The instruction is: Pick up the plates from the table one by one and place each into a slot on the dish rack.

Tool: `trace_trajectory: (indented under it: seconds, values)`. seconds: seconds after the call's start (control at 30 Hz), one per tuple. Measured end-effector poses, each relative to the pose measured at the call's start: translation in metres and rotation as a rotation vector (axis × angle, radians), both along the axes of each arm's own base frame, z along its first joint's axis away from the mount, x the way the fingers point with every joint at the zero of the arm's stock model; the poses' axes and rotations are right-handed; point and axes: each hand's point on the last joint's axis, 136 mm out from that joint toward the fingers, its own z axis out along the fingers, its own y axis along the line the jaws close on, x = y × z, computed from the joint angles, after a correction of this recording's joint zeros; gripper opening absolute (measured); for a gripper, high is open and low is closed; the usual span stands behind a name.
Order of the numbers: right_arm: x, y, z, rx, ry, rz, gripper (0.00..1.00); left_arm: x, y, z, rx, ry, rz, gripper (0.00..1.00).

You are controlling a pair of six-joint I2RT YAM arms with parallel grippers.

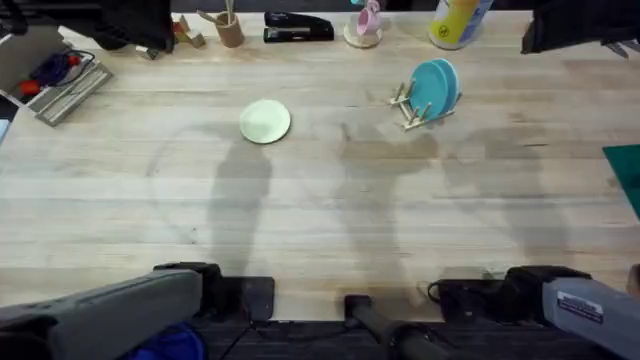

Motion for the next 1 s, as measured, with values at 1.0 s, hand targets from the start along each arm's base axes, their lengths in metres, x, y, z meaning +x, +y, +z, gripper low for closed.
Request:
trace_trajectory:
  seconds: [1.0]
  values:
    - [-0.001, 0.0, 0.0, 0.0, 0.003, 0.0, 0.994, 0.004, -0.016, -0.01, -0.465, -0.013, -0.108, 0.043]
